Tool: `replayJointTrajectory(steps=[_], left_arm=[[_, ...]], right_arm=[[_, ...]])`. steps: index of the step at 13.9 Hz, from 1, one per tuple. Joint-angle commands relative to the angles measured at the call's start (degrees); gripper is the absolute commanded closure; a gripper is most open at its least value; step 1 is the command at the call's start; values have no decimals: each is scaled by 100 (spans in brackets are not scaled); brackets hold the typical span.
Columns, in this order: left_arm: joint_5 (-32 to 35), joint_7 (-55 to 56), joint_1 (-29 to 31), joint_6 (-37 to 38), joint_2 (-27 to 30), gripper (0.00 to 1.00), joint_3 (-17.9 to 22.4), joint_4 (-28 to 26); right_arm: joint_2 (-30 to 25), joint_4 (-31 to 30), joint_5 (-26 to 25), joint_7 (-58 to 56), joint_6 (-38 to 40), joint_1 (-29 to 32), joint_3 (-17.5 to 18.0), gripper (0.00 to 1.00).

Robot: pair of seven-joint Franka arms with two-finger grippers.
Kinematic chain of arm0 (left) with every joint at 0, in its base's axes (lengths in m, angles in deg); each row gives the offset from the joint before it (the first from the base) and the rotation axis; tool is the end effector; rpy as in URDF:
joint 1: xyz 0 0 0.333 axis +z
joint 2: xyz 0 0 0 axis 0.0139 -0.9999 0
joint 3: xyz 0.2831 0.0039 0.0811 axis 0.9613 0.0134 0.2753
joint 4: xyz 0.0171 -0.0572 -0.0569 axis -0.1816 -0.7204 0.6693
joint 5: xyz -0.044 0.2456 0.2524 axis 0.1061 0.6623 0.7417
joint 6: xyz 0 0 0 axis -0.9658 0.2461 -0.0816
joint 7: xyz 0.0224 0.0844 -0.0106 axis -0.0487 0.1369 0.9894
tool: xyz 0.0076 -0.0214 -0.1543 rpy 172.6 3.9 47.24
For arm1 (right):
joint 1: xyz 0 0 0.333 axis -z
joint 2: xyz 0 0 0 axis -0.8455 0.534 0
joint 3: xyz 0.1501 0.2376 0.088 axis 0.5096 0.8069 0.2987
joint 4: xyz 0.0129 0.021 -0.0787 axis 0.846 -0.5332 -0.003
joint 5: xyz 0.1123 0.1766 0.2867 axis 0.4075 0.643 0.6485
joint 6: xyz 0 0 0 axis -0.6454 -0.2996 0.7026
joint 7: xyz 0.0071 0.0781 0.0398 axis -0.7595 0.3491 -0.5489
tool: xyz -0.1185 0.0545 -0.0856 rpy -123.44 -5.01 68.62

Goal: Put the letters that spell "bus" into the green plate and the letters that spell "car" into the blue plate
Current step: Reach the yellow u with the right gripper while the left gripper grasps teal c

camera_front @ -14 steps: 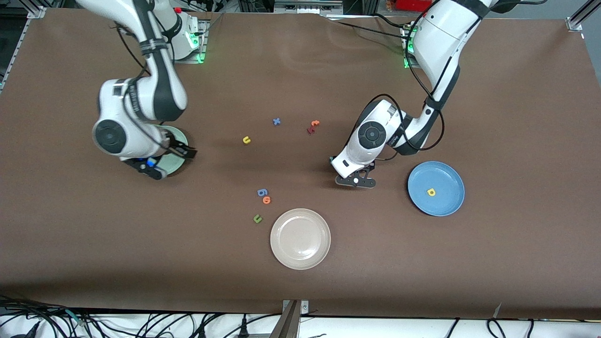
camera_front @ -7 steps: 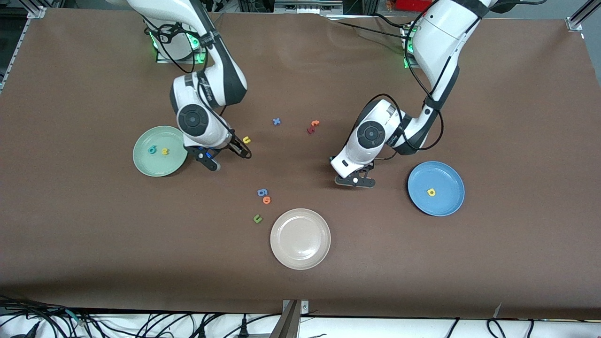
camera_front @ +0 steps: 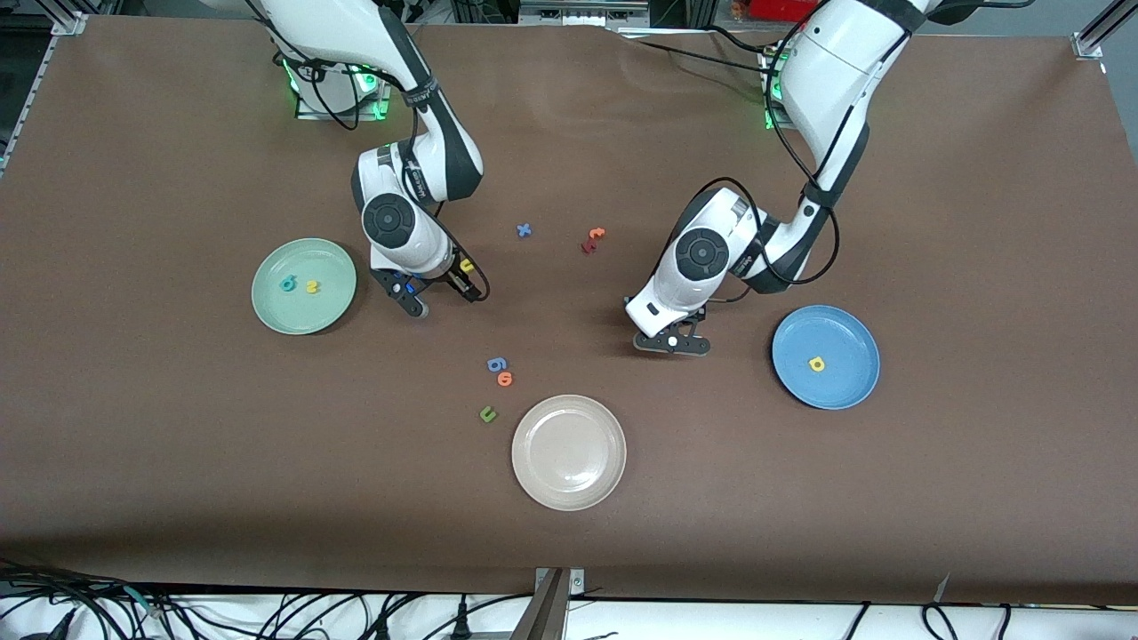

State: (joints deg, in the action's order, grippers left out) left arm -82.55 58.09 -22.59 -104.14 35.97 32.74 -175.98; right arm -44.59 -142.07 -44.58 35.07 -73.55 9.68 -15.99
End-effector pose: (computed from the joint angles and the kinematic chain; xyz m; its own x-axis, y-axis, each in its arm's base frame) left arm 0.5072 -0.3274 0.1372 0.9946 -0.0721 -0.0743 -0.0689 -0.9966 0.0452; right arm 0.4472 0.2924 0.1504 0.6803 -0.7171 -0.1516 -0.7139 -0.6951 0.0847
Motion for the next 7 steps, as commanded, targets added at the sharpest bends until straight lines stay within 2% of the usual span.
replayJointTrajectory(steps=[1,3,7], left_arm=[[159,139,-62,87,-45,70,13,99],[159,139,-54,87,-36,78,13,90],[168,-26,51,139,25,82,13,108]], right_arm=[[61,-60,291,70,-158,14,60,8],[53,-138,502,79,-158,14,69,8],[27,-191,863,79,-271,6,174,13]])
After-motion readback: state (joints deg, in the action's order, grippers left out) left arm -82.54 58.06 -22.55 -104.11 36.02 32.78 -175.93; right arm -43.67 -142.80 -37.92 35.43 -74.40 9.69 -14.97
